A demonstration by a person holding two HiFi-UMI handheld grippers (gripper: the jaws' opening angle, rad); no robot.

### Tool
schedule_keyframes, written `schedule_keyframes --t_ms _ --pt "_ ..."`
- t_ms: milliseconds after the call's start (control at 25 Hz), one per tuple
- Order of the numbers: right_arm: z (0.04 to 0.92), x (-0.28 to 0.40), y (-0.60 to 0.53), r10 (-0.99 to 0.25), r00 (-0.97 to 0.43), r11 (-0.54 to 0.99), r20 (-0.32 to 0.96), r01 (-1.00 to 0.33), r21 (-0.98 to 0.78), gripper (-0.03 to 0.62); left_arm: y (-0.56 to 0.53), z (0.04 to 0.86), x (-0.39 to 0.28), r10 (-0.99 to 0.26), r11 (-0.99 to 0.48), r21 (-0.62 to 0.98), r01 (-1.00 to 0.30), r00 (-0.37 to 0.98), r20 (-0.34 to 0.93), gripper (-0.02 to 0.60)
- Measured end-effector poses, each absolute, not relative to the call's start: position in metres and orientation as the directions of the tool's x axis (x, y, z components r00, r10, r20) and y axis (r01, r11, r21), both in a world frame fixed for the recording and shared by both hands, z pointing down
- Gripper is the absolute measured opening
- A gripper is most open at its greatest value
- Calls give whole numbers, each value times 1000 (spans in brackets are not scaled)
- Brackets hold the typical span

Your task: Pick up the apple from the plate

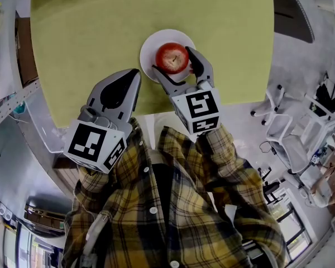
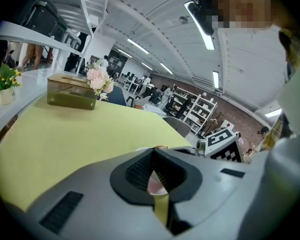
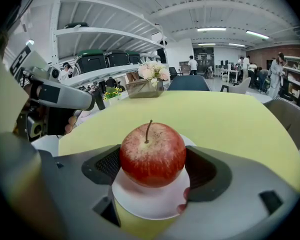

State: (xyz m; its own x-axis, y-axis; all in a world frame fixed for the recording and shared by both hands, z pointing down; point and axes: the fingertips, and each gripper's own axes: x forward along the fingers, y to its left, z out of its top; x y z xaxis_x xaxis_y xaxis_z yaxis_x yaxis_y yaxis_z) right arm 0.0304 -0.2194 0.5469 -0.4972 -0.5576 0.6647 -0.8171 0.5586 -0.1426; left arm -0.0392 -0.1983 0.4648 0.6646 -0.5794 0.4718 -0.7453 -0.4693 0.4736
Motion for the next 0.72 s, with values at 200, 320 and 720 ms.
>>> schedule_keyframes --t_ms 200,320,720 --pt "552 21 -219 -559 -484 552 673 -823 -133 383 -198 470 -48 -580 -467 476 -746 664 472 8" --pt "552 24 -219 -558 -482 551 676 -824 -132 383 -197 468 -45 -579 -468 476 -745 665 472 8" --pt "551 24 -216 -551 -476 536 686 -831 -147 382 -198 464 -47 -588 -469 471 -747 662 465 8"
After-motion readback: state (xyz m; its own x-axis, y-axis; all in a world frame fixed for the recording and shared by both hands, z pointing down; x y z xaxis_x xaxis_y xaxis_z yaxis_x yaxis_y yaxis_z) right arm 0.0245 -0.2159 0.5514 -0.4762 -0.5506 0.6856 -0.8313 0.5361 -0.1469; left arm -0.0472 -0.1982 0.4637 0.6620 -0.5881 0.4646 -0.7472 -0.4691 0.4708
